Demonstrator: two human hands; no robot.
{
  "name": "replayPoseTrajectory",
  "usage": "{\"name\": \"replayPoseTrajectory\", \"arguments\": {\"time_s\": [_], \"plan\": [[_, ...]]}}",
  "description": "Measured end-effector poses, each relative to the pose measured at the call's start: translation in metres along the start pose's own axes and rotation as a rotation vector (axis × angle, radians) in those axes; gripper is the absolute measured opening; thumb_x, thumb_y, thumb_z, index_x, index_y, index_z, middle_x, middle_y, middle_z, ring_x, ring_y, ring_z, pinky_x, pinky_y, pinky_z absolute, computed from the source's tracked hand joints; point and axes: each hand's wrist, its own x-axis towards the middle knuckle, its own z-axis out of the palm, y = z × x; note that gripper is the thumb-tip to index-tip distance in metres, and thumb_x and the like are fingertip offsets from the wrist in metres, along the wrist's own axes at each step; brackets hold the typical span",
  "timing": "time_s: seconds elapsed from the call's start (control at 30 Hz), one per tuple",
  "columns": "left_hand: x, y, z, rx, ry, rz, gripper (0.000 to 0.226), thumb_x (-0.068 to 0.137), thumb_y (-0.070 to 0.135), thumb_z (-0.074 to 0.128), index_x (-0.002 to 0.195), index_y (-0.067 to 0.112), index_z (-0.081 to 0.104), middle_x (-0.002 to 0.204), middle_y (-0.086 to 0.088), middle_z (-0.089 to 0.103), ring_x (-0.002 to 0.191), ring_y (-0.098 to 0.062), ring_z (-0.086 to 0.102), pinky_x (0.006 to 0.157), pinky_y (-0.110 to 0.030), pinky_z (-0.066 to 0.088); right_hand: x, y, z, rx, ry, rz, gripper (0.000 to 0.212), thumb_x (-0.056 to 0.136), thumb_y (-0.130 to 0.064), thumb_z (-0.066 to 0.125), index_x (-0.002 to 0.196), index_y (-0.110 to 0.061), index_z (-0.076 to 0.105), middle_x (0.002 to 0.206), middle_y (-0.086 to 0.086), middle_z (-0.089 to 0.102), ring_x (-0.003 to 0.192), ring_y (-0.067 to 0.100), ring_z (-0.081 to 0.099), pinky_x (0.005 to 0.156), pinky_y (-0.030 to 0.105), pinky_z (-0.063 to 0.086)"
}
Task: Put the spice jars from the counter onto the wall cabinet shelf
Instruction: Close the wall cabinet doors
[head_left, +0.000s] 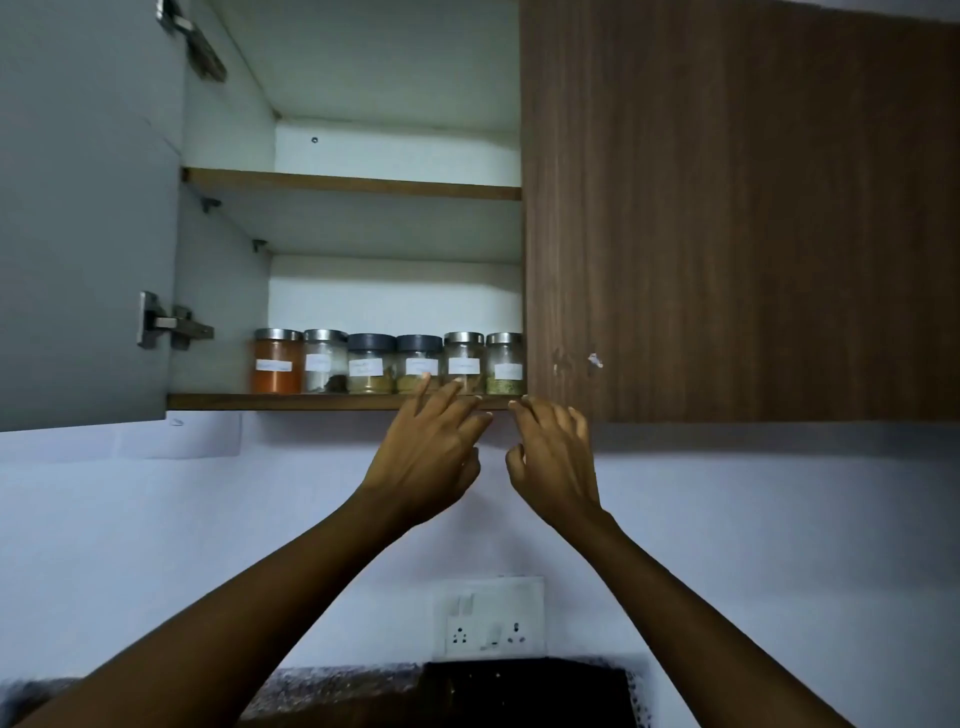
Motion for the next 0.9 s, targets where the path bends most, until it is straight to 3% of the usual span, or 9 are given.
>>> {"name": "replayPoseTrajectory", "arguments": {"time_s": [0.1,0.23,0.3,0.53,0.7,0.9], "plan": [[-0.024,-0.014,-0.035,-0.087,0.114,-0.094,0.038,0.089,0.025,0.048,0.126,0.019,0.055,0.130,-0.002,0.056,0.128,-0.022,0.042,0.115,-0.043,0.013,-0.004,-0.044,-0.019,0.087,0.152,-0.012,0.030,0.074,-0.006,0.057,0.103,-0.005,0.066,0.103,0.010,0.068,0.097,0.029,0.062,0.092,0.041,0.041],[-0.065,-0.041,-0.079,-0.180,0.341,-0.273,0.024,0.083,0.020,0.058,0.105,0.014,0.066,0.112,-0.003,0.066,0.115,-0.024,0.055,0.112,-0.043,0.023,-0.008,-0.116,-0.047,0.224,0.233,0.007,0.018,0.076,-0.006,0.055,0.090,-0.004,0.066,0.091,0.009,0.068,0.089,0.029,0.060,0.086,0.040,0.041],[-0.086,-0.057,-0.100,-0.188,0.409,-0.313,0.022,0.082,0.018,0.057,0.100,0.013,0.067,0.107,-0.003,0.067,0.110,-0.024,0.057,0.109,-0.042,0.026,-0.009,-0.151,-0.062,0.279,0.245,-0.002,0.018,0.077,-0.008,0.052,0.089,-0.005,0.065,0.090,0.009,0.066,0.089,0.029,0.058,0.086,0.040,0.039],[-0.154,-0.107,-0.151,-0.180,0.423,-0.419,0.023,0.084,0.019,0.054,0.102,0.014,0.067,0.109,-0.001,0.067,0.113,-0.024,0.056,0.109,-0.043,0.024,-0.007,-0.248,-0.104,0.343,0.214,-0.085,0.017,0.081,-0.012,0.055,0.095,-0.010,0.065,0.103,0.006,0.063,0.097,0.026,0.053,0.086,0.037,0.034],[-0.189,-0.128,-0.166,-0.170,0.451,-0.472,0.019,0.081,0.012,0.061,0.099,0.012,0.068,0.114,-0.004,0.066,0.118,-0.028,0.054,0.110,-0.049,0.023,-0.004,-0.285,-0.119,0.343,0.158,-0.104,0.024,0.083,-0.015,0.051,0.103,-0.011,0.064,0.112,0.005,0.060,0.103,0.026,0.050,0.090,0.036,0.033],[-0.222,-0.153,-0.194,-0.127,0.575,-0.496,0.023,0.083,0.014,0.050,0.096,0.013,0.068,0.116,-0.004,0.065,0.121,-0.028,0.053,0.112,-0.047,0.019,-0.005,-0.314,-0.128,0.311,0.151,-0.134,0.026,0.081,-0.012,0.055,0.105,-0.010,0.065,0.115,0.006,0.058,0.104,0.027,0.050,0.090,0.038,0.035]]}}
